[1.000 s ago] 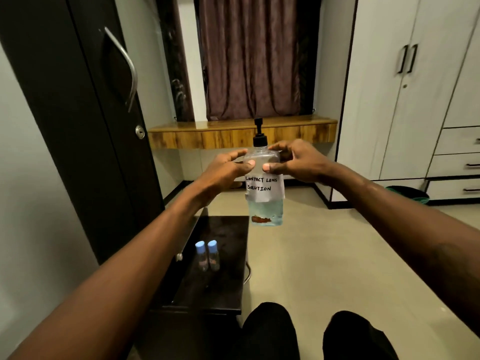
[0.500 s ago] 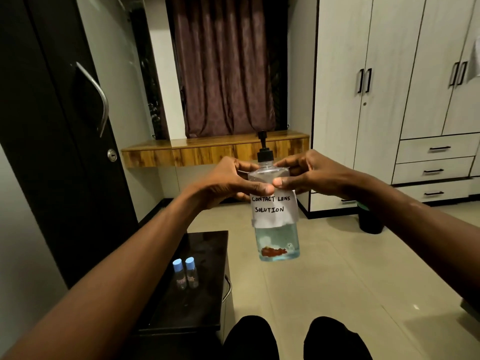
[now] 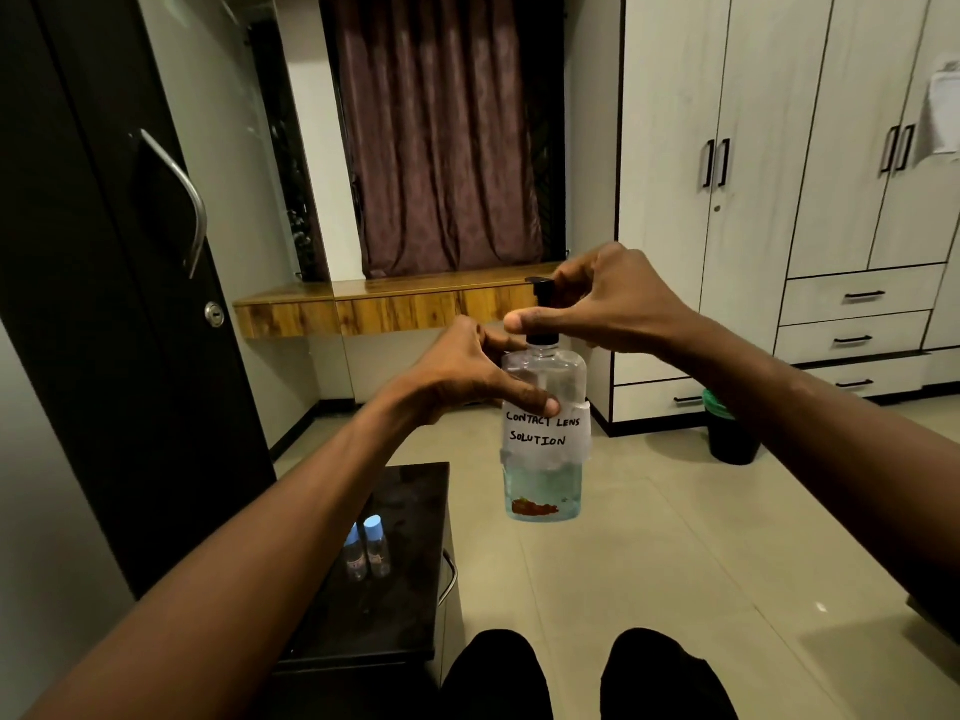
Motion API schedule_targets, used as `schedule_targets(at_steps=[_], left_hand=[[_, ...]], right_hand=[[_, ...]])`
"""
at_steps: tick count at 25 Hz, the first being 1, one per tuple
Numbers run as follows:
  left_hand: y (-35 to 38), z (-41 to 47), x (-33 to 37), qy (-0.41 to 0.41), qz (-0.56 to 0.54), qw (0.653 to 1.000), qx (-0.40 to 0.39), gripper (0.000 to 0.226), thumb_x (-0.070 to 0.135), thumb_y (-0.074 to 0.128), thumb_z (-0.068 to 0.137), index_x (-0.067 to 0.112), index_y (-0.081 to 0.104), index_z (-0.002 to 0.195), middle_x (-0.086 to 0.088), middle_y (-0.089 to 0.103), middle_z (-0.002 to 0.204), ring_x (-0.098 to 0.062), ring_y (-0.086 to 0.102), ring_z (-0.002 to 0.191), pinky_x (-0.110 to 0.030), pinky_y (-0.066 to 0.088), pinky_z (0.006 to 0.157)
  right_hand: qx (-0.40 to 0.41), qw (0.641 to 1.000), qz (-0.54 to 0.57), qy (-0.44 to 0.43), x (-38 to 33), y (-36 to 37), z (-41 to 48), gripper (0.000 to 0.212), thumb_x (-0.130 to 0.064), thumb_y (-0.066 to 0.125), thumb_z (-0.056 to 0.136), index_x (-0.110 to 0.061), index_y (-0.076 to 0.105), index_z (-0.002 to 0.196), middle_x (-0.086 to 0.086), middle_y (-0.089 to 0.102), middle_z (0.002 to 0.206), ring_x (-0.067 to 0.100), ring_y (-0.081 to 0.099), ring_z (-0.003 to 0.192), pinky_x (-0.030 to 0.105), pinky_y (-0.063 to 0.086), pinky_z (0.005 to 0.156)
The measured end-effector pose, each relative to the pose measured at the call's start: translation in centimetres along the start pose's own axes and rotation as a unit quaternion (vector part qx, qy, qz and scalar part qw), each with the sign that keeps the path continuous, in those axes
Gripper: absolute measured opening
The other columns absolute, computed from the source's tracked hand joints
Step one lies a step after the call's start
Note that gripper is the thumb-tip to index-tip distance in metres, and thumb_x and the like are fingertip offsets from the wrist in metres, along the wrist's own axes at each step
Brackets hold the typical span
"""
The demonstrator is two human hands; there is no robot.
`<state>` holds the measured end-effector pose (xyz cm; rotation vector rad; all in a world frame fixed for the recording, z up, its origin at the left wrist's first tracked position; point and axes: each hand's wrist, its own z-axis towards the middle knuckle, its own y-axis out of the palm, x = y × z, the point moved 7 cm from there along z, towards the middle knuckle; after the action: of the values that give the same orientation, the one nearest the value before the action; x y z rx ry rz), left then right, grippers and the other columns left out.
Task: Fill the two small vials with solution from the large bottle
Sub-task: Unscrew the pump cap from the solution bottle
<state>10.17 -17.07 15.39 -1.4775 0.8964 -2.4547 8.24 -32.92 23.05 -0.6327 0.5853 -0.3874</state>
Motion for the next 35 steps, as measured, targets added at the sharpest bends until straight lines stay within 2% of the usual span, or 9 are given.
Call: schedule_targets(at_steps=[2,10,13,16,21,27,30,32,35], left_hand=[[0.0,0.0,0.0,0.005,-0.008,1.000,-0.003,0.060,0.030,0.100,0.060,0.011,0.074,0.111,-0.004,0.080,0.102,-0.021,0.078,0.096,-0.034,0.064,0.077],[-0.1,-0.6,1.6,0.041,-0.006,0.998,-0.041,0.050,0.024,0.097,0.066,0.010,0.077,0.109,-0.009,0.080,0.103,-0.025,0.077,0.099,-0.042,0.064,0.082],[-0.4,-1.0,1.8,0.049,-0.017,0.998,-0.042,0.043,0.020,0.096,0.067,0.011,0.078,0.105,-0.010,0.080,0.103,-0.026,0.077,0.099,-0.040,0.064,0.081],[-0.6,-1.2,2.0,0.048,-0.002,0.998,-0.048,0.037,0.019,0.095,0.068,0.013,0.079,0.101,-0.007,0.080,0.100,-0.024,0.077,0.095,-0.032,0.062,0.077],[-1.1,-1.1,2.3,0.037,-0.001,0.999,-0.015,0.049,0.031,0.100,0.057,0.017,0.078,0.099,-0.006,0.080,0.100,-0.021,0.077,0.097,-0.034,0.063,0.078],[-1.4,-1.3,1.9,0.032,0.010,0.999,-0.020,0.038,0.026,0.098,0.064,0.018,0.081,0.096,-0.006,0.080,0.096,-0.023,0.078,0.091,-0.033,0.062,0.074],[-1.7,-1.5,1.8,0.030,0.006,0.999,-0.014,0.047,0.023,0.098,0.063,0.016,0.079,0.105,-0.005,0.080,0.102,-0.022,0.077,0.097,-0.037,0.063,0.080],[-1.5,-1.5,2.1,0.030,0.005,0.999,-0.018,0.049,0.024,0.099,0.062,0.018,0.078,0.106,-0.005,0.080,0.104,-0.021,0.077,0.099,-0.038,0.063,0.083],[-1.3,-1.6,2.2,0.042,0.018,0.999,-0.028,0.038,0.024,0.098,0.064,0.020,0.080,0.097,-0.004,0.081,0.099,-0.021,0.078,0.094,-0.031,0.062,0.077]], right_hand=[[-0.009,1.000,-0.026,-0.009,-0.9,0.0,0.2,0.057,-0.059,0.084,0.067,-0.004,0.075,0.080,0.010,0.071,0.068,0.018,0.064,0.055,0.031,0.049,0.049],[-0.075,0.997,0.004,0.027,-1.1,0.1,0.7,0.036,-0.038,0.093,0.068,-0.008,0.074,0.074,-0.003,0.071,0.058,0.006,0.069,0.050,0.015,0.046,0.044],[-0.130,0.986,0.099,0.017,-1.2,0.5,0.5,0.031,-0.021,0.090,0.074,-0.013,0.077,0.100,-0.001,0.079,0.082,0.014,0.077,0.077,0.021,0.060,0.065],[-0.209,0.956,0.196,0.061,-0.5,0.9,0.2,0.066,-0.003,0.081,0.081,-0.018,0.056,0.139,0.004,0.078,0.110,0.016,0.075,0.103,0.023,0.061,0.082],[-0.118,0.991,-0.058,0.036,-1.6,0.4,0.9,0.082,-0.064,0.079,0.066,-0.019,0.060,0.132,0.000,0.071,0.101,0.008,0.067,0.086,0.018,0.051,0.067],[-0.200,0.955,0.197,0.100,-1.3,1.1,0.4,0.081,0.005,0.077,0.081,-0.026,0.043,0.148,0.003,0.072,0.122,0.018,0.070,0.114,0.040,0.058,0.099],[-0.152,0.981,0.089,0.083,-1.8,0.8,0.8,0.089,-0.030,0.086,0.077,-0.026,0.037,0.151,0.005,0.059,0.139,0.019,0.065,0.117,0.037,0.059,0.093],[-0.107,0.991,-0.023,0.073,-2.4,0.5,1.0,0.089,-0.051,0.086,0.068,-0.021,0.048,0.143,0.002,0.065,0.119,0.014,0.069,0.095,0.022,0.060,0.071],[-0.126,0.987,0.027,0.093,-2.3,0.9,1.2,0.083,-0.024,0.091,0.072,-0.025,0.048,0.143,-0.003,0.064,0.121,0.018,0.069,0.105,0.028,0.060,0.082]])
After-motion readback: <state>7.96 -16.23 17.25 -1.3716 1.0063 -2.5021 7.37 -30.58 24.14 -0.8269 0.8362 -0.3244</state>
